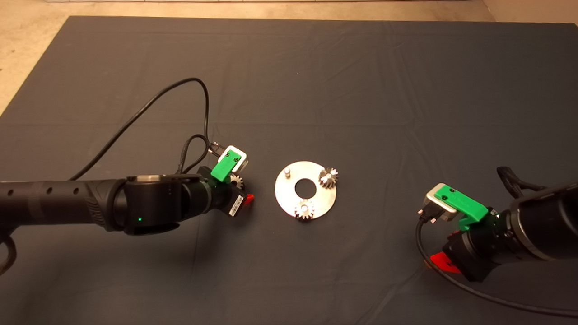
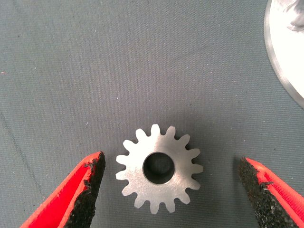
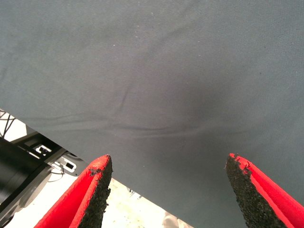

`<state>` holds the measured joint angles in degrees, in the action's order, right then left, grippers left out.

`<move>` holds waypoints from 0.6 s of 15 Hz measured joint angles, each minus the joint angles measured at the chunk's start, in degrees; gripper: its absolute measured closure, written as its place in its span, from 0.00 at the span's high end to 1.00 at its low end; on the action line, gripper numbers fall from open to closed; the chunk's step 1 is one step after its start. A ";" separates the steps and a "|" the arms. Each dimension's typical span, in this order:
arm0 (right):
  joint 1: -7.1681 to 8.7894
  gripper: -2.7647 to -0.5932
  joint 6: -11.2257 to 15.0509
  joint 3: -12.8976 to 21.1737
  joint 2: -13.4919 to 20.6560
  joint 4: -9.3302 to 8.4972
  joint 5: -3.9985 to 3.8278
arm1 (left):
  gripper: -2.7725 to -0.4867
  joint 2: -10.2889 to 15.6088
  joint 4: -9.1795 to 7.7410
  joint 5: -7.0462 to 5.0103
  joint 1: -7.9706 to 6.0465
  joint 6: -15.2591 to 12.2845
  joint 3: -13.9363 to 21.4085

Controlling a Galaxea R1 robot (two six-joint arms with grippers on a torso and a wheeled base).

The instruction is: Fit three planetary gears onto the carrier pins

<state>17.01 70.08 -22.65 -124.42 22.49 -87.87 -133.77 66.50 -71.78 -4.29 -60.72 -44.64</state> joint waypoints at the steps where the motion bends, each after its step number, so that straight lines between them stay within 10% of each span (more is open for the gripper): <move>1: 0.00 0.54 0.00 0.00 0.00 0.00 0.04 | 0.65 0.00 0.04 0.01 0.00 0.00 0.00; 9: 0.00 0.54 0.00 0.00 0.00 0.00 0.02 | 0.49 0.48 0.63 0.01 0.00 0.02 0.16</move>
<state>17.01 70.08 -22.65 -124.42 22.49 -87.85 -133.29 67.13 -71.77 -4.29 -60.70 -44.48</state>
